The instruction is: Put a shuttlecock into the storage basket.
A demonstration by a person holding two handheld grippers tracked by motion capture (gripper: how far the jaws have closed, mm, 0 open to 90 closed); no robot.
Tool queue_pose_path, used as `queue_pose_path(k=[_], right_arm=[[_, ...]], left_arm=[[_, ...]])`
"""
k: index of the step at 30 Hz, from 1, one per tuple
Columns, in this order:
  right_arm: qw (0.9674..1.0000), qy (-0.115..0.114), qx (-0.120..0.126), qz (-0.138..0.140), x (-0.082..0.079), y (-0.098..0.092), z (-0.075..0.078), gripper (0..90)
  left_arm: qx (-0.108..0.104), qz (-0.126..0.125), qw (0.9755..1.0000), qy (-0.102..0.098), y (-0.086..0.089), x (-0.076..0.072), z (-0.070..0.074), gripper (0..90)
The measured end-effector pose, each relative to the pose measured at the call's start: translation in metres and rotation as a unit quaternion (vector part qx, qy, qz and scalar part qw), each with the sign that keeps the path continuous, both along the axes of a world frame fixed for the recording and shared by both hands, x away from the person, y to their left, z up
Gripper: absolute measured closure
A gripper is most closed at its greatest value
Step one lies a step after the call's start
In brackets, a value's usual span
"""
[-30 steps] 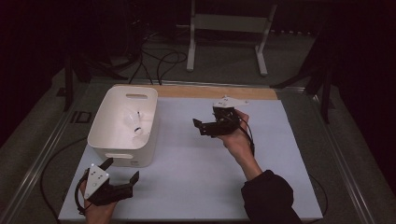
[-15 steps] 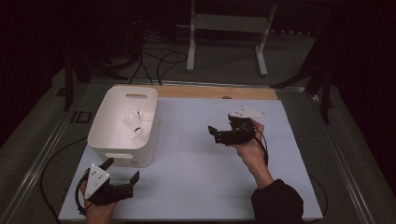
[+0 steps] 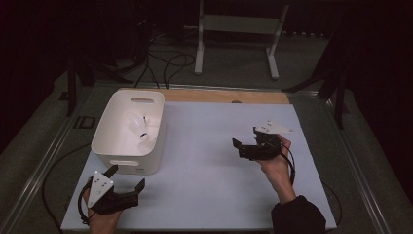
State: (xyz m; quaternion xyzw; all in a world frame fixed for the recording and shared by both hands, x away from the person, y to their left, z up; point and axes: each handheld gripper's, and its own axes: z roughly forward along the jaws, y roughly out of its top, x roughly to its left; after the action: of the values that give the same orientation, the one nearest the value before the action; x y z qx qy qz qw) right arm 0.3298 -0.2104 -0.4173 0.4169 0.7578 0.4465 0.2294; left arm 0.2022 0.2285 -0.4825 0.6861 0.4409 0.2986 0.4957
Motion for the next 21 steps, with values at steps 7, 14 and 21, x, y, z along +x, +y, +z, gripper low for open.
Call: queue_pose_path(k=[7, 14, 21], right_arm=[[0.9996, -0.016, -0.020, -0.012, -0.013, -0.012, -0.001, 11.4], [0.9997, -0.011, -0.011, -0.019, -0.024, -0.023, -0.006, 11.5], [0.9994, -0.016, -0.005, -0.031, -0.043, -0.038, -0.020, 11.3]], left_arm=[[-0.009, 0.003, 1.0000, 0.000, 0.002, 0.001, 0.002, 0.2], [-0.006, 0.003, 1.0000, -0.003, 0.002, 0.001, 0.005, 0.2], [-0.010, 0.006, 0.9999, -0.008, 0.003, 0.002, 0.009, 0.3]])
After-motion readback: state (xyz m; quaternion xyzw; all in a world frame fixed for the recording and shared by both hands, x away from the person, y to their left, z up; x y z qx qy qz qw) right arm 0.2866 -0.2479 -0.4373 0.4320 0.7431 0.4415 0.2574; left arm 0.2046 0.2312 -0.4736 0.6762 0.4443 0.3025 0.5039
